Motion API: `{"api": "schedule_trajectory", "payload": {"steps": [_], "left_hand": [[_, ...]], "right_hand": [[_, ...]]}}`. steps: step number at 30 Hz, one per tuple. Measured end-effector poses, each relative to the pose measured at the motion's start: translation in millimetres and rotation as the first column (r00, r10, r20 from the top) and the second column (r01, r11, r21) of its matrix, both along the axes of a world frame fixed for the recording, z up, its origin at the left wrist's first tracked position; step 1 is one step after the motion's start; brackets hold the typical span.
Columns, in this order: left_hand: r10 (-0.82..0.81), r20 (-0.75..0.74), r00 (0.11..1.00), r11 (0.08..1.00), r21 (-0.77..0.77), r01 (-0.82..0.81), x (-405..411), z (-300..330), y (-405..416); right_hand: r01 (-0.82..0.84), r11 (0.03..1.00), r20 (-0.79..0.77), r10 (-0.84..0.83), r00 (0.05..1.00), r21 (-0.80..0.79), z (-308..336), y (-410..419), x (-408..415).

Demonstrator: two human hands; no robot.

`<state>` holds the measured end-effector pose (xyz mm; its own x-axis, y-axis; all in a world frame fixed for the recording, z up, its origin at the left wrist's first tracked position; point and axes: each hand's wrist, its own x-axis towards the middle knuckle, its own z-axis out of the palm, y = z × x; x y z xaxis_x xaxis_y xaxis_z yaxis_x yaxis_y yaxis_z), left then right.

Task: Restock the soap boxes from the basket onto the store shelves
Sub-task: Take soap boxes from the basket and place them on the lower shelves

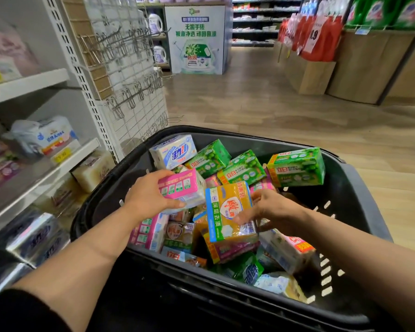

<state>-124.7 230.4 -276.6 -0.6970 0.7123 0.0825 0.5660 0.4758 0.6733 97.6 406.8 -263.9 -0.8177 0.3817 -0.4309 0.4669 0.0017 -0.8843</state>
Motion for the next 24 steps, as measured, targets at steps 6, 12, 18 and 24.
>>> {"api": "schedule_trajectory", "payload": {"steps": [6, 12, 18, 24], "left_hand": [[0.058, 0.011, 0.998, 0.987, 0.152, -0.059, -5, 15, -12], [0.11, 0.086, 0.99, 0.886, 0.443, -0.137, 5, 60, -68], [0.243, 0.058, 0.968, 0.808, 0.54, -0.235, 21, 98, -173], [0.45, 0.042, 0.892, 0.724, 0.567, -0.392, 44, 106, -293]], "right_hand": [[0.219, 0.93, -0.337, -0.113, 0.935, 0.296, 19, -6, 3], [0.265, 0.737, -0.476, 0.087, 0.875, 0.622, 42, -14, -4], [0.212, 0.576, -0.516, 0.436, 0.738, 0.789, 91, -71, -37], [0.084, 0.583, -0.535, 0.667, 0.518, 0.808, 120, -166, -93]]}}
